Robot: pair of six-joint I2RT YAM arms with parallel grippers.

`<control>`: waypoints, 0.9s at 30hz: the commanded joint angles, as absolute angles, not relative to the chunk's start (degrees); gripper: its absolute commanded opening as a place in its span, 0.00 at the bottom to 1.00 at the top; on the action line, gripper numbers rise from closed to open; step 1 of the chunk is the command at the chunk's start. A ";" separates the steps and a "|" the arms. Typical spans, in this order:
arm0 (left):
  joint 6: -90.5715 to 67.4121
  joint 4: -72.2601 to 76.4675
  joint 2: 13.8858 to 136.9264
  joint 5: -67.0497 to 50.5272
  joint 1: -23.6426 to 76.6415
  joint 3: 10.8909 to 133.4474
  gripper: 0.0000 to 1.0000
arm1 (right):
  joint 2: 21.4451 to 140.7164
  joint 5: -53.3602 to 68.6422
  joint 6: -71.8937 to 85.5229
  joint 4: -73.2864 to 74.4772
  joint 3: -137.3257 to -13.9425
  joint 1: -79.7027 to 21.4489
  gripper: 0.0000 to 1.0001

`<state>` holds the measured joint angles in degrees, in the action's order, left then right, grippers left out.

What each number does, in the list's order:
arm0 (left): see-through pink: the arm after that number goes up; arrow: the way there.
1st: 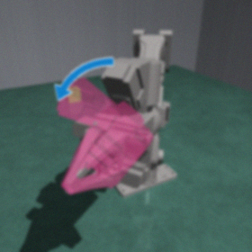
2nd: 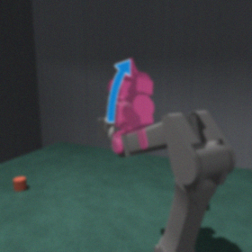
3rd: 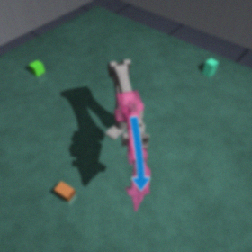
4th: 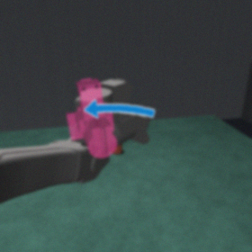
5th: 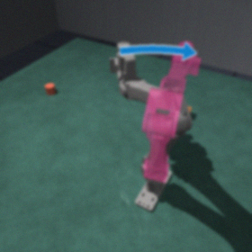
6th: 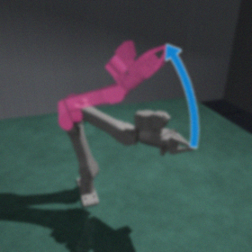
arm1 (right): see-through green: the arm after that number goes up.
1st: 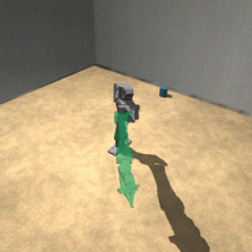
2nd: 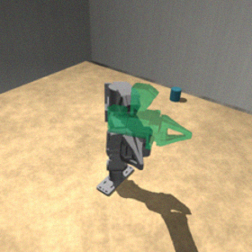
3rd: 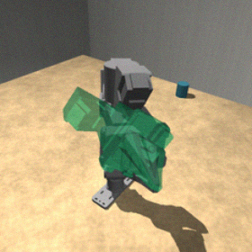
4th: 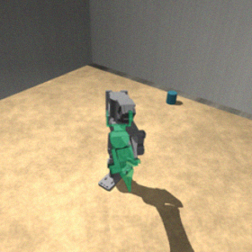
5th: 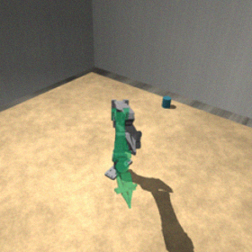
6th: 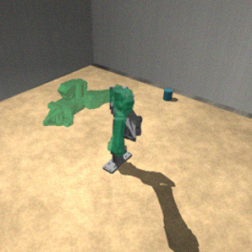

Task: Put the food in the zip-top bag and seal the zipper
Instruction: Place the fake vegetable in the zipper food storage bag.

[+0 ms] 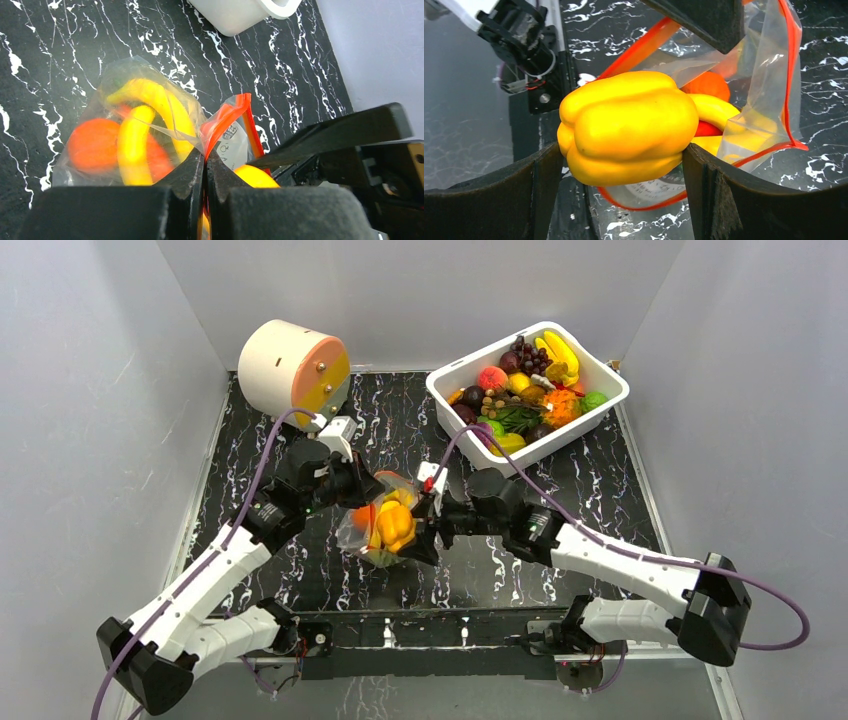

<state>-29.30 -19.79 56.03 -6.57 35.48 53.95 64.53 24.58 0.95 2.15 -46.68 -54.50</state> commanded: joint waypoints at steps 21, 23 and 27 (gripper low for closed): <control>-35.28 -14.21 51.35 -13.51 35.68 51.52 0.00 | 76.99 2.43 1.67 0.66 -54.00 -58.36 0.46; -35.16 -14.23 51.68 -12.88 35.68 51.35 0.00 | 77.32 3.77 2.95 -1.33 -53.19 -58.36 0.46; -34.12 -15.13 53.80 -12.89 35.68 52.05 0.00 | 77.56 6.16 5.69 -10.02 -48.96 -58.45 0.46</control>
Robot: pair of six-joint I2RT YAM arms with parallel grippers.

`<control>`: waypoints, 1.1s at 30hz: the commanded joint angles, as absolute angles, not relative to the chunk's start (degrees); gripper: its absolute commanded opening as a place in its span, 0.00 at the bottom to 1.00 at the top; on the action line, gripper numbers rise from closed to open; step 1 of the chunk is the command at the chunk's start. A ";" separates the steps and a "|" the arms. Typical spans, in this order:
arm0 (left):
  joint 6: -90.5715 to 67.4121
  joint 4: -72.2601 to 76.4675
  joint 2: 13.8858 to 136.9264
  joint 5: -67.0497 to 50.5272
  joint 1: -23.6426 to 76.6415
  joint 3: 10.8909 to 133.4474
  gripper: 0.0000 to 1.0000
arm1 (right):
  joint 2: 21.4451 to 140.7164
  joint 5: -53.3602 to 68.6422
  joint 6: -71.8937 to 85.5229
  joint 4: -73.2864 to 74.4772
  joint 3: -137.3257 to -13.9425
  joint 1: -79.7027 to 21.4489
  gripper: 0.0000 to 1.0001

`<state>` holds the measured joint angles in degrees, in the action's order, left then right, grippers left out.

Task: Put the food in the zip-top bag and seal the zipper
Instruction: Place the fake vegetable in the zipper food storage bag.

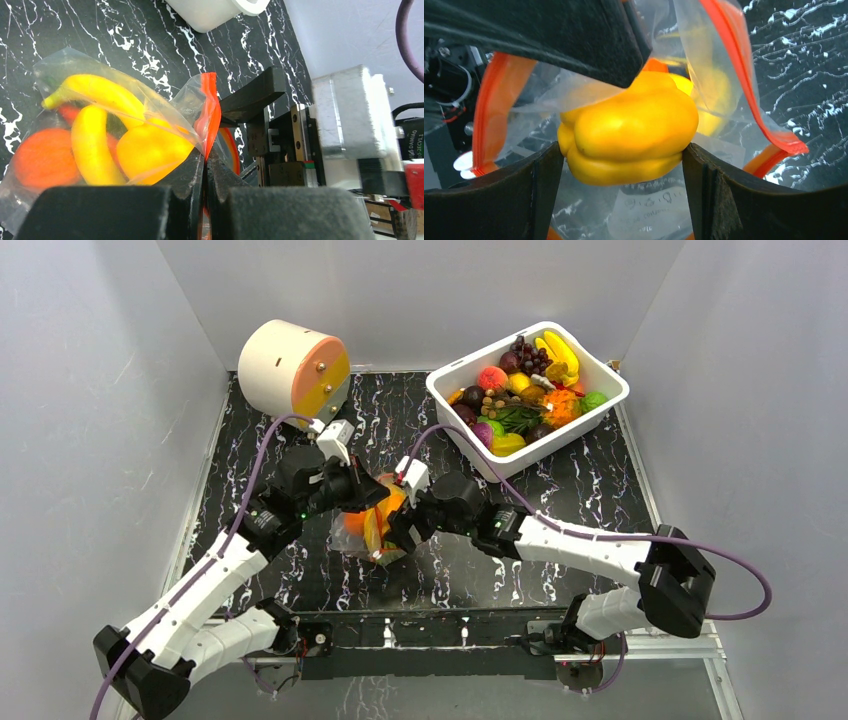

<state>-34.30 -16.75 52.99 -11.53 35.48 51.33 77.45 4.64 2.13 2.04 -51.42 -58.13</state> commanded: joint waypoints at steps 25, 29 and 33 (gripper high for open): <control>-36.86 -13.87 50.85 -7.14 35.66 50.06 0.00 | 93.71 14.16 6.11 -43.91 -44.06 -58.73 0.64; -36.75 -14.74 49.42 -4.42 35.68 49.34 0.00 | 93.77 14.42 5.06 -40.58 -46.22 -59.04 0.91; -36.12 -15.49 48.22 -2.20 35.68 48.73 0.00 | 90.39 11.08 3.94 -35.03 -46.36 -59.04 0.98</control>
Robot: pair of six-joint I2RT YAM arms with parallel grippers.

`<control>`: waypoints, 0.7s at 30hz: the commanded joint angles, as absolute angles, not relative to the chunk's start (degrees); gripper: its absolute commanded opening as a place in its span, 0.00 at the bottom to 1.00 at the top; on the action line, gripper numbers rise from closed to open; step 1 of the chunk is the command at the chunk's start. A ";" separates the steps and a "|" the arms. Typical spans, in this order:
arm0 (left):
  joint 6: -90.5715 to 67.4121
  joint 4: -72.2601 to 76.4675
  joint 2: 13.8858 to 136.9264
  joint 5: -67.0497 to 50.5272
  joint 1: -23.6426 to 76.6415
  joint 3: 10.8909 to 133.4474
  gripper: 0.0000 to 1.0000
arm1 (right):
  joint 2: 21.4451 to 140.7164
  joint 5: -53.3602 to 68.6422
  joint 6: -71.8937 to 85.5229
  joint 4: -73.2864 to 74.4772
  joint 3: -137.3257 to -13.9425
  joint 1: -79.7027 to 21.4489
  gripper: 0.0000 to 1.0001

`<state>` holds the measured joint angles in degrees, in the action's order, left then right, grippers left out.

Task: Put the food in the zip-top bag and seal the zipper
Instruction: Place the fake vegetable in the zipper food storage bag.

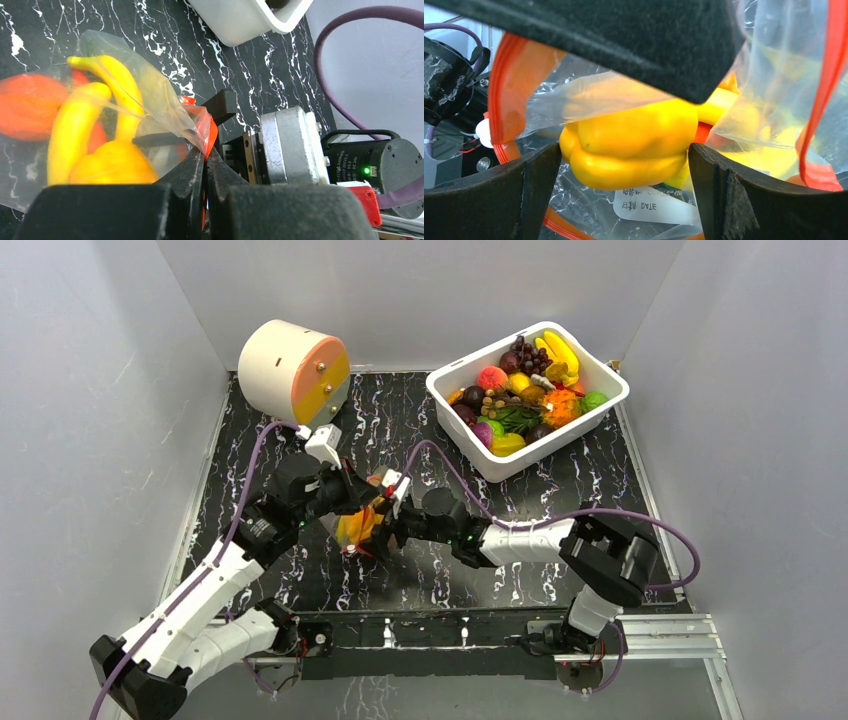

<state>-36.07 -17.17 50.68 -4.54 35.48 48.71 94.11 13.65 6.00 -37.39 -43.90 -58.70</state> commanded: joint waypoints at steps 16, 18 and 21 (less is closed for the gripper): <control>-34.24 -16.69 49.27 0.16 35.68 48.14 0.00 | 75.99 2.50 8.88 -13.92 -47.11 -59.06 0.69; -34.41 -16.50 49.18 0.01 35.68 47.95 0.00 | 74.57 1.75 9.90 -11.90 -48.11 -58.99 0.60; -34.66 -15.97 49.10 -0.01 35.69 47.55 0.00 | 73.41 -1.61 11.85 -7.82 -49.60 -59.06 0.51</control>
<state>-34.92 -17.89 49.71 -0.54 35.48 48.38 75.72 3.51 8.36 -11.73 -46.68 -58.87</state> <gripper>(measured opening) 0.009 0.546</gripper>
